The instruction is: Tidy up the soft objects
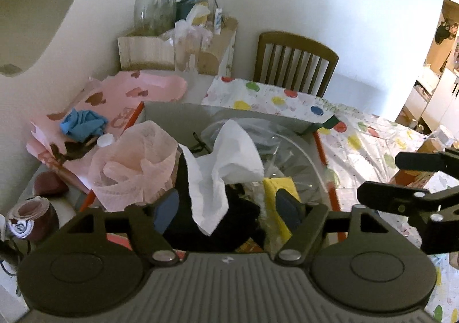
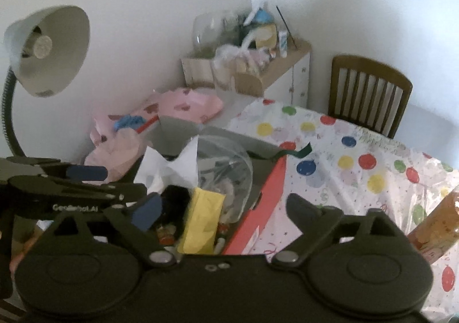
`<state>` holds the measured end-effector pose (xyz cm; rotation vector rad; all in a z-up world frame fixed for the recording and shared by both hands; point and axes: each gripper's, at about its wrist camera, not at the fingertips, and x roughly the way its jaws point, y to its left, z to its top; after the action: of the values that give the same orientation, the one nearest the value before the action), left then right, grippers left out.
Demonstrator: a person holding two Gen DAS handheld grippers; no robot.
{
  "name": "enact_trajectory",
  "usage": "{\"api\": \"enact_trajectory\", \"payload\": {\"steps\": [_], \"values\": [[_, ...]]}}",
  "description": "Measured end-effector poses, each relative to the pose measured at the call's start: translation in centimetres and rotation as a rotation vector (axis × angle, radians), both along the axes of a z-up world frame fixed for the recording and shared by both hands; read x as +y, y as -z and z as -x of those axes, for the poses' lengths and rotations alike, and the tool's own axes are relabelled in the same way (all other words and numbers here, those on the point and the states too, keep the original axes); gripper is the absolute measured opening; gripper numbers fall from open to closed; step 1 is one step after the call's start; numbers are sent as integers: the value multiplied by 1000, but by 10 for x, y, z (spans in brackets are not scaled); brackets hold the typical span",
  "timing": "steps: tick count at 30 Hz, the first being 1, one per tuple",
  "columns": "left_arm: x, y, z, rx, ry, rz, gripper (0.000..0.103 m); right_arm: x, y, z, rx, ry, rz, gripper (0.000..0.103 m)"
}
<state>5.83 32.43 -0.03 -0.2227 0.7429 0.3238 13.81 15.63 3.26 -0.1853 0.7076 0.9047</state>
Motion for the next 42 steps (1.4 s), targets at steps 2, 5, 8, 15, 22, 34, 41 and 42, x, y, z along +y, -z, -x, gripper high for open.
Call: {"api": "enact_trajectory", "payload": {"steps": [2,5,8,15,22,34,41,42], "values": [[-7,-4,4,-10,8,-16,81,-8,-3,4,-24,4,-22,100],[-16,-10,13,-29,6,-24,84,-19,-8,9,-48,6,-46,103],[-25,-15,20,-46,2,-28,89,-29,-11,14,-62,18,-59,103],[-43,-25,35,-98,4,-24,91,-45,-11,24,-90,36,-61,103],[-60,-31,47,-128,1,-36,102,-60,-13,30,-77,50,-92,103],[-78,-28,59,-119,6,-44,103,-77,-14,44,-103,82,-110,103],[-79,-29,64,-140,16,-37,103,-82,-15,44,-120,115,-115,103],[-79,-29,65,-139,14,-35,103,-83,-15,44,-119,118,-115,103]]}}
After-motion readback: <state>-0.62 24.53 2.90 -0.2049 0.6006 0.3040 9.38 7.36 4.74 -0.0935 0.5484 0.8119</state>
